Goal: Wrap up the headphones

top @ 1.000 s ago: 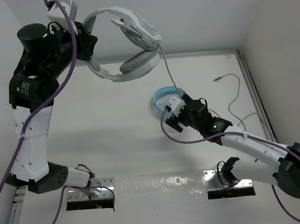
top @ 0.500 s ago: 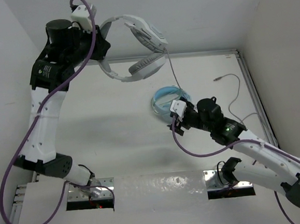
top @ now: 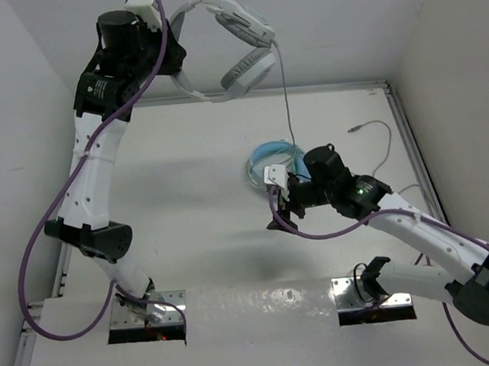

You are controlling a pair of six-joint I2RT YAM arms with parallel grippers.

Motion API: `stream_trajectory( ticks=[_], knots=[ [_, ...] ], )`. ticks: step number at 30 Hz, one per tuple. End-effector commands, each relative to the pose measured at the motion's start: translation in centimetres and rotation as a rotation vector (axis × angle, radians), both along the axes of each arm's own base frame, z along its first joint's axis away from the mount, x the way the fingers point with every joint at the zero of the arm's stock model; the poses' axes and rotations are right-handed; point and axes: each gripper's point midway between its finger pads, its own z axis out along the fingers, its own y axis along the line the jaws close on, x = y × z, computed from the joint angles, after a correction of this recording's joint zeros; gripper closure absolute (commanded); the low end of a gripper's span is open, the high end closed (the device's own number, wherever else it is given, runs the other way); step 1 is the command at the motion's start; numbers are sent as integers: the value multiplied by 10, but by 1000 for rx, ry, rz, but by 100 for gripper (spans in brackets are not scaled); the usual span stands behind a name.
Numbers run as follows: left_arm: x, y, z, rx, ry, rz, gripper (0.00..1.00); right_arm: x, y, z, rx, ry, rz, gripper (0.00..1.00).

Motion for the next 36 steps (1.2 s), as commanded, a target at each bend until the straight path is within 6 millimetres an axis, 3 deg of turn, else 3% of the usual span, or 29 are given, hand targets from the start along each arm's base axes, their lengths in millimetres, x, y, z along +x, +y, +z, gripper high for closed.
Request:
stream_trajectory(
  ticks=[1,2,3,4,5,6,7,9,10,12,13,17,18,20,22,24,26,28,31,36],
  knots=[
    [-1,9,58,-125,-159,49,100,10,9,53,182,-159,-36,11],
    [1,11,55,-127,-152,53,100,20,3,47,185,-179,-114,11],
    [1,13,54,-133,-145,49,100,46,-10,75,273,-273,-308,11],
    [2,15,53,-133,-140,51,100,56,-20,79,292,-314,-394,8],
    [2,15,50,-132,-132,49,100,64,-33,69,287,-335,-480,6],
    [1,16,49,-134,-128,46,100,72,-44,73,307,-358,-571,5],
    [0,16,44,-133,-115,36,100,88,-71,78,313,-420,-747,5],
    [-1,12,38,-136,-97,15,100,101,-96,74,297,-458,-905,1],
    [-1,10,31,-134,-76,6,100,107,-111,63,252,-473,-987,1],
    [-2,5,22,-140,-51,-27,100,112,-116,52,221,-474,-1002,1],
    [-1,3,12,-138,-25,-34,100,114,-115,32,183,-457,-989,1],
    [-6,-5,0,-151,15,-73,100,138,-124,14,221,-424,-1051,1],
    [-8,-6,-1,-153,20,-81,100,150,-141,13,239,-412,-1103,1],
    [-12,-9,-8,-158,39,-100,100,168,-148,11,292,-402,-1117,1],
    [-17,-10,-7,-164,41,-113,100,175,-144,5,272,-424,-1082,3],
    [-21,-13,-8,-175,52,-135,100,176,-121,-13,242,-378,-950,8],
    [-23,-16,-6,-182,51,-153,100,167,-95,-25,253,-325,-797,13],
    [-25,-16,-5,-184,51,-157,100,155,-85,-35,261,-284,-724,13],
    [-24,-12,-1,-173,31,-143,100,143,-90,-40,255,-277,-727,13],
    [-19,-10,6,-164,8,-137,100,140,-106,-22,238,-370,-765,16]
  ],
)
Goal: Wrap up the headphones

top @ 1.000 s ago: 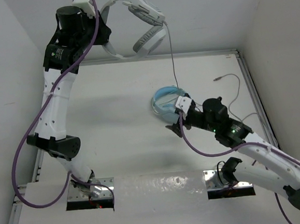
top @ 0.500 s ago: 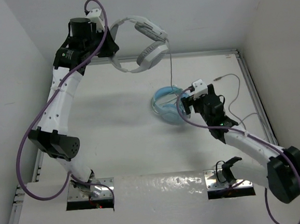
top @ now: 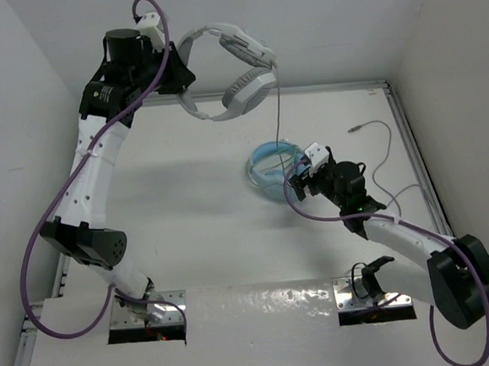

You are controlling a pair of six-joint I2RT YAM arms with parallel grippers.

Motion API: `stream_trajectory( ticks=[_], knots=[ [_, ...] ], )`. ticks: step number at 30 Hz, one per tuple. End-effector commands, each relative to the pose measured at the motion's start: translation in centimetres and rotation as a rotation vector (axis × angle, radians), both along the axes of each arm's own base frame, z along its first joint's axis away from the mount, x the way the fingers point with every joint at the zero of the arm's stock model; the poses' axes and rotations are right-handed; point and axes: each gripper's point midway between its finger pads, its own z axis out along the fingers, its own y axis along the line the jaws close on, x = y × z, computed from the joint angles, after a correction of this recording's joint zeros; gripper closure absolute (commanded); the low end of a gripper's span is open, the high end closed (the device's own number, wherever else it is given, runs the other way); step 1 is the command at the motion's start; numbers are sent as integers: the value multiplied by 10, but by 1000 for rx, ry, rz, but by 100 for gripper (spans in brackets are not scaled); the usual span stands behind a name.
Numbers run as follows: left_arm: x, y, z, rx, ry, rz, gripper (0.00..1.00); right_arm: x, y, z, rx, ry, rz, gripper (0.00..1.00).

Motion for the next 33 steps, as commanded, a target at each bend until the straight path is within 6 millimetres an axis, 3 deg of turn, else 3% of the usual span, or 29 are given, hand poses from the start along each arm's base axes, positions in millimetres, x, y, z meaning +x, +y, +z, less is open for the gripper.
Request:
stream_trajectory(
  ticks=[1,4,6,11,14,16,19,20,23,27,33],
  knots=[
    [-10,1,71,-100,-178,-11,100,4,7,33,1,-102,46,16],
    [-10,-1,84,-118,-200,-25,100,1,15,36,9,-76,90,15],
    [-11,-1,90,-120,-214,-27,100,1,11,47,34,-96,61,15],
    [-18,5,109,-114,-267,-14,100,5,-31,89,65,-227,-175,11],
    [-19,5,109,-109,-268,-13,100,6,-55,113,55,-257,-297,8],
    [-19,5,109,-110,-267,-18,100,6,-59,112,14,-234,-310,8],
    [-18,4,109,-117,-265,-21,100,2,-42,101,-34,-205,-194,8],
    [-19,3,109,-119,-264,-24,100,-6,-22,89,-26,-183,-69,8],
    [-17,2,106,-121,-256,-23,100,-17,9,71,-2,-146,111,5],
    [-16,3,103,-121,-251,-19,100,-16,31,66,-3,-141,173,1],
    [-17,4,100,-110,-250,-13,100,-12,44,69,19,-143,211,1]
  ],
)
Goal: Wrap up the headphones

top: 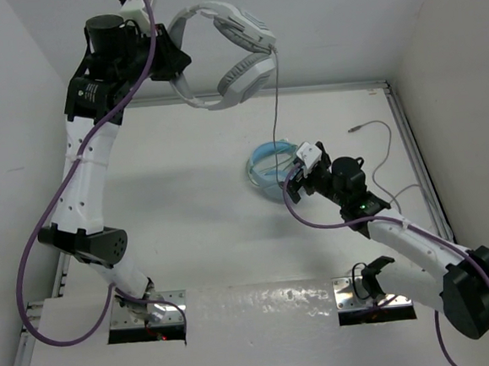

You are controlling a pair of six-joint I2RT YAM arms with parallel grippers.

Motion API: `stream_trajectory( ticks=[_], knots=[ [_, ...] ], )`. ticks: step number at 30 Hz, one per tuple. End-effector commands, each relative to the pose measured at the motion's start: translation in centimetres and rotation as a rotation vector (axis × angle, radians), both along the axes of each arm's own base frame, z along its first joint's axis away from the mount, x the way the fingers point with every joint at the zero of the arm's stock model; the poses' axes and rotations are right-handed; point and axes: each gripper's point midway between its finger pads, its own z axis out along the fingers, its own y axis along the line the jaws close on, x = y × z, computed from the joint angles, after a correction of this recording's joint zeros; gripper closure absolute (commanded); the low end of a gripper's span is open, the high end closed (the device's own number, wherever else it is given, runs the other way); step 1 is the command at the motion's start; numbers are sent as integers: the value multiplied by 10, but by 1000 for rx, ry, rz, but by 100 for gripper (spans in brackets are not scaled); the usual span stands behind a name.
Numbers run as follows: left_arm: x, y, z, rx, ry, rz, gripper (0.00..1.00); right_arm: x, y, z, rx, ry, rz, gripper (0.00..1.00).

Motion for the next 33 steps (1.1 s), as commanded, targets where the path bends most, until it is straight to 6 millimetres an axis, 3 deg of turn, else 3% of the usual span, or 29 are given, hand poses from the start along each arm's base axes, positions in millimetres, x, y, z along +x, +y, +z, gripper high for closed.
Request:
stream_trajectory(
  ticks=[1,6,9,10,11,13,15,17,20,21,23,28,29,30,32,33],
  knots=[
    [-6,4,40,-68,-118,9,100,1,15,28,52,-76,71,1],
    [0,14,38,-23,-140,54,100,-3,-1,35,53,-85,-5,3],
    [5,24,35,34,-167,102,100,5,-40,52,39,-132,-218,2],
    [8,28,31,49,-170,120,100,13,-74,66,37,-167,-419,2],
    [10,35,32,81,-187,150,100,14,-90,67,32,-153,-517,3],
    [13,39,28,108,-191,170,100,17,-112,78,-21,-170,-633,3],
    [14,43,26,126,-197,184,100,15,-105,72,-65,-153,-573,4],
    [16,42,23,130,-191,183,100,8,-65,64,-51,-134,-337,5],
    [18,41,20,127,-185,181,100,-14,-14,34,-89,-92,-23,4],
    [18,41,22,124,-188,181,100,-18,-8,27,-97,-73,11,4],
    [19,41,20,126,-184,183,100,-22,1,11,-120,-15,60,3],
    [20,42,18,129,-180,185,100,-25,18,-5,-103,47,134,1],
    [20,41,17,127,-178,179,100,-17,19,3,-74,8,110,1],
    [19,40,15,128,-171,172,100,-12,17,-7,-76,18,84,1],
    [17,36,15,123,-172,153,100,5,10,-1,-58,-35,-4,1],
    [16,35,13,123,-167,145,100,12,9,-8,-63,-22,-31,1]
  ],
)
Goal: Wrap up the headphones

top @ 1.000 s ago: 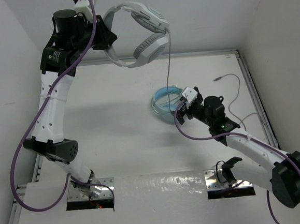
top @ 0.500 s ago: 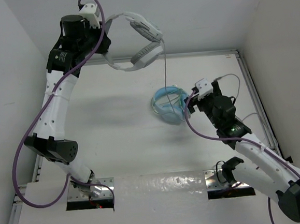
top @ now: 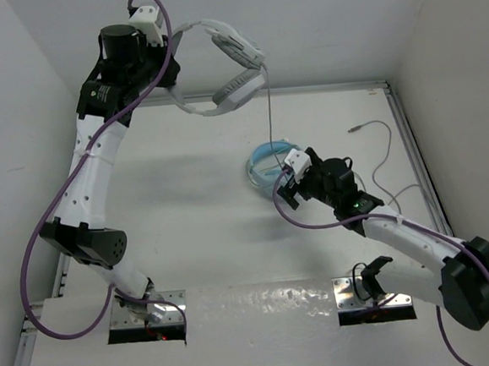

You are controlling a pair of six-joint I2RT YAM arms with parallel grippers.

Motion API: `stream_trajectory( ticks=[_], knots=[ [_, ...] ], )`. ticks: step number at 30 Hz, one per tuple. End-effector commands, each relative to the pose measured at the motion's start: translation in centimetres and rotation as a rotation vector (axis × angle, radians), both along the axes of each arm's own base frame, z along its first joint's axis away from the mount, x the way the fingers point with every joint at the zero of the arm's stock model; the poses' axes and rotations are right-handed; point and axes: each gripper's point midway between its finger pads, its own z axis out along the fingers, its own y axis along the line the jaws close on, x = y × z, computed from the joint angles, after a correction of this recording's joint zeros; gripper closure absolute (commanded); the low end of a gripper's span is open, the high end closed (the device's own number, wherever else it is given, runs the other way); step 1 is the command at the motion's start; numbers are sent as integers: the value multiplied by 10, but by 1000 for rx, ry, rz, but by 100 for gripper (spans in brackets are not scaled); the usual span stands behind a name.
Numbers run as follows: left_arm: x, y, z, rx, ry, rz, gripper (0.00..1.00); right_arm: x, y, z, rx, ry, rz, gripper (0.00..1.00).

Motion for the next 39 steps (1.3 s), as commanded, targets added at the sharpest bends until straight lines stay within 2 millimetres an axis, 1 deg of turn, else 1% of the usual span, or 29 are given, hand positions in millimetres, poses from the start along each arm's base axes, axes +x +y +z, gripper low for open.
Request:
stream_trajectory(
  ticks=[1,2,3,4,5,6,7,9,10,11,13,14,16,17,18,19,20,21,22,23,25,26,28,29,30,31,32,34,39],
  knots=[
    [-16,0,55,-84,-152,-24,100,29,0,16,67,-93,-104,1],
    [-18,0,56,-86,-153,-30,100,33,2,18,74,-105,-107,2],
    [-19,-1,54,-85,-147,-33,100,40,0,20,70,-110,-131,12],
    [-19,-1,52,-83,-145,-33,100,44,1,11,49,-87,-139,24],
    [-22,-1,54,-82,-150,-38,100,47,3,12,41,-76,-139,35],
    [-21,-1,48,-78,-139,-40,100,47,3,9,30,-59,-138,55],
    [-21,-1,47,-77,-137,-42,100,42,6,-2,8,-8,-113,66],
    [-17,-3,35,-69,-116,-45,100,39,11,2,11,18,-107,93],
    [-12,-4,27,-58,-102,-50,100,28,15,-1,-11,49,-85,97],
    [-9,-5,16,-51,-82,-52,100,25,18,5,-19,48,-74,100],
    [2,-9,-1,-26,-58,-61,100,7,26,10,-57,59,-34,100],
    [6,-12,-9,-19,-44,-63,100,7,27,21,-64,39,-43,100],
    [17,-17,-28,91,-41,-74,100,-6,30,27,-110,42,-23,100],
    [20,-20,-35,143,-42,-72,100,-5,32,53,-88,-1,-27,100],
    [18,-36,-41,204,-50,-97,100,-7,31,64,-94,-14,-28,100],
    [20,-37,-47,320,-74,-100,100,-12,29,70,-104,-7,-27,100],
    [24,-33,-62,412,-62,-60,100,-11,29,100,-68,-53,-29,100],
    [19,-50,-68,470,-77,-92,100,-11,28,114,-70,-79,-27,100],
    [18,-52,-74,538,-86,-102,100,-11,26,124,-71,-96,-32,100],
    [13,-62,-83,575,-83,-114,100,-9,25,149,-58,-139,-37,100],
    [6,-71,-89,644,-92,-142,100,-2,18,170,-90,-193,-67,100],
    [-3,-87,-95,672,-97,-180,100,2,17,192,-78,-233,-84,100],
    [-13,-97,-96,732,-118,-215,100,13,11,204,-121,-270,-129,100],
    [-18,-103,-104,754,-112,-235,100,16,10,222,-115,-301,-145,100],
    [-29,-117,-106,780,-128,-282,100,22,12,224,-138,-307,-152,100],
    [-36,-121,-111,799,-128,-310,100,26,8,228,-153,-316,-182,100],
    [-43,-126,-115,814,-123,-338,100,30,6,243,-150,-341,-202,100],
    [-58,-141,-116,790,-125,-412,100,39,0,251,-183,-351,-261,100],
    [-93,-153,-115,658,-66,-551,100,51,-16,260,-188,-371,-382,100]
  ],
)
